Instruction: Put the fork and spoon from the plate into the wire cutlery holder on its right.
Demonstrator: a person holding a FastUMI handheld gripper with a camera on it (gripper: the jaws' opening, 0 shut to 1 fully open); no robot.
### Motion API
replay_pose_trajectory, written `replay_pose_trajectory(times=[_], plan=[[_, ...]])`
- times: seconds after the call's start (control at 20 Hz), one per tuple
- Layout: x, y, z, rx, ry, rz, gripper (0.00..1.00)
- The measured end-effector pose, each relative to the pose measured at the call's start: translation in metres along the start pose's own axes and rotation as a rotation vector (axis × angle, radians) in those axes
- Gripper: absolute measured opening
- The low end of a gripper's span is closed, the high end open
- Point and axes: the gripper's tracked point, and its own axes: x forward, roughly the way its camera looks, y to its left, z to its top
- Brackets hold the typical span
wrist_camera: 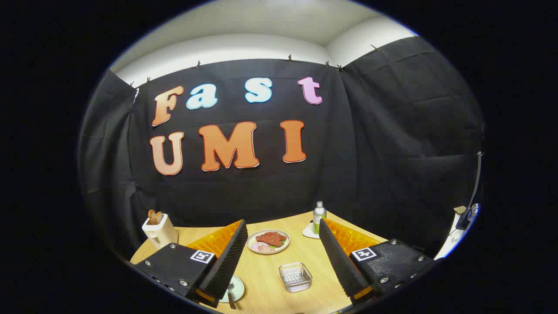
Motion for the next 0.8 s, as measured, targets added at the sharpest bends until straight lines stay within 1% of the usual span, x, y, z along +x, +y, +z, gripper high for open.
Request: replay_pose_trajectory(times=[0.15, 0.35, 0.8], plan=[[-0.003, 0.01, 0.004, -0.039, -0.032, 0.024, 0.98], [-0.002, 0.017, -0.019, -0.054, 0.036, 0.038, 0.98], [0.0, 0.033, -0.02, -0.072, 0.053, 0.088, 0.98]])
